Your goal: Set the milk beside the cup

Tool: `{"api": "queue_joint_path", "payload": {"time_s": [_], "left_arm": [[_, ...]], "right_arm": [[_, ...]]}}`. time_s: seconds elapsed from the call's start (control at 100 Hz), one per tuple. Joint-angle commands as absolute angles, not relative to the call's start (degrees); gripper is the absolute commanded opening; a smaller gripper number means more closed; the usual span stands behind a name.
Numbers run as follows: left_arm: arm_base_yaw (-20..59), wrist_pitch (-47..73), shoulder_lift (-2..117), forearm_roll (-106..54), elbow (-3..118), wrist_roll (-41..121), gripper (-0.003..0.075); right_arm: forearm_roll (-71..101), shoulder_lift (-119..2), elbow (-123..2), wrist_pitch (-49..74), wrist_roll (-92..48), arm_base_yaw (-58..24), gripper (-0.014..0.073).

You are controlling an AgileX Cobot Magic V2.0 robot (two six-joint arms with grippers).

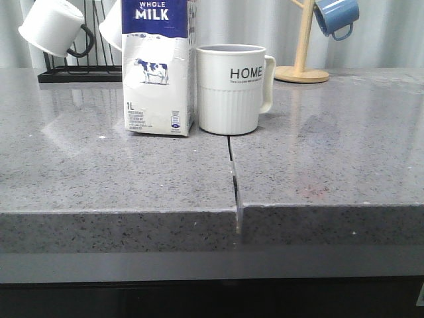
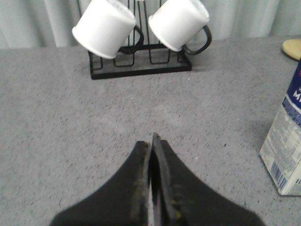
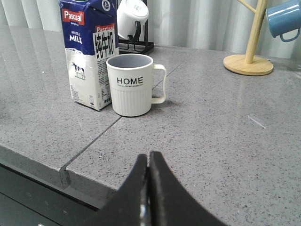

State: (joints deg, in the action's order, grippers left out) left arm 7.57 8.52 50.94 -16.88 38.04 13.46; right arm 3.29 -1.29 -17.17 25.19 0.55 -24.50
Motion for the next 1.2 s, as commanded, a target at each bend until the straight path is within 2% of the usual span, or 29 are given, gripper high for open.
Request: {"api": "queue_joint_path", "payload": {"time_s": [0.0,0.22,0.88,1.19], "left_arm": [[5.64,9.32,47.59,-8.72,39.65,2.96,-0.0020],[5.10,12.62,39.80,-4.16,38.28,-1.04,-0.0020],[5.10,13.71,12.93,-1.62,19.45,-0.83,-0.0021],[5.10,14.19,9.52,-1.00,16.49,-0.78,-0.0021]], "right_arm": [[3.18,-2.02,-18.60,20.22,0.00,-24.36,-0.0069],[3.18,-2.02,-18.60,20.22,0.00,-24.36,-0.0069],[3.18,-2.02,-18.60,20.22,0.00,-24.36,-0.0069],[3.18,-2.02,-18.60,20.22,0.00,-24.36,-0.0069]]}}
